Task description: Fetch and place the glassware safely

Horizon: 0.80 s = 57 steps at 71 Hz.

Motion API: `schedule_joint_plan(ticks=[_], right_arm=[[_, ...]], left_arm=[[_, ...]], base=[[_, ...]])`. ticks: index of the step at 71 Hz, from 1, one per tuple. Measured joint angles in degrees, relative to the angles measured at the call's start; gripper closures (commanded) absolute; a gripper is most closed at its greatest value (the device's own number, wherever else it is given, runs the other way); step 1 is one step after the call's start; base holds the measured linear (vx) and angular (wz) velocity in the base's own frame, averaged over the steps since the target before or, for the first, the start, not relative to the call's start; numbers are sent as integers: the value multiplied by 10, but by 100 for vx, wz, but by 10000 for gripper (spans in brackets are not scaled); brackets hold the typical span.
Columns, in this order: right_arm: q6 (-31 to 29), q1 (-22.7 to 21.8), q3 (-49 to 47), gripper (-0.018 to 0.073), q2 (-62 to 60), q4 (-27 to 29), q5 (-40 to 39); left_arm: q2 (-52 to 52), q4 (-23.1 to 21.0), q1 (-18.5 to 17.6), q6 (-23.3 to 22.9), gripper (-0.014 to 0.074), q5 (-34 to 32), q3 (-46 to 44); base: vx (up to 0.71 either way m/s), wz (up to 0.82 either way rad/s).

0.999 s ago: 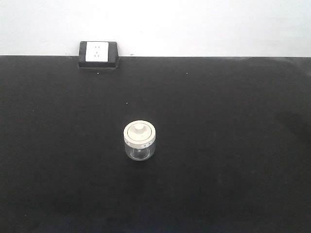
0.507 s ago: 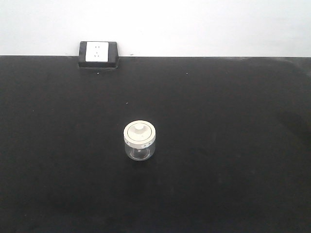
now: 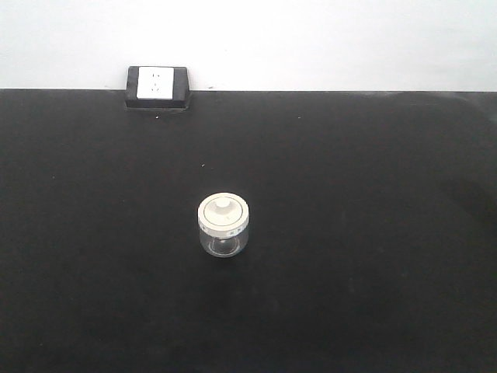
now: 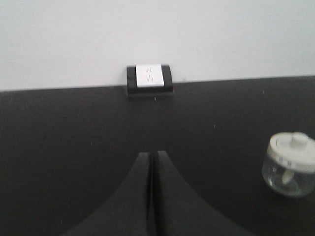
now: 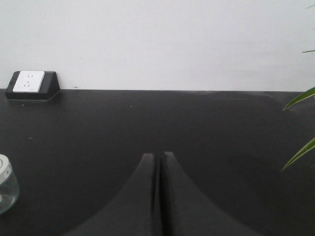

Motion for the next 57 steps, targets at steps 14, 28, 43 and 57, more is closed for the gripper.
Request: schedule_joint_plan(ticks=[14,28,43,57], right_arm=[[0,0,0,567,0,0,3],[0,0,0,567,0,0,4],[0,0,0,567,0,0,6],[0,0,0,567,0,0,7]], left_arm=[[-88,-4,19,0,603,0,91],[-154,-4,37,0,603,-14,150],[-160,-4,37,-1,603,-37,154],[-160,-4,37,-1,603,-41,154]], base=[[0,0],[0,0],[0,0],[0,0]])
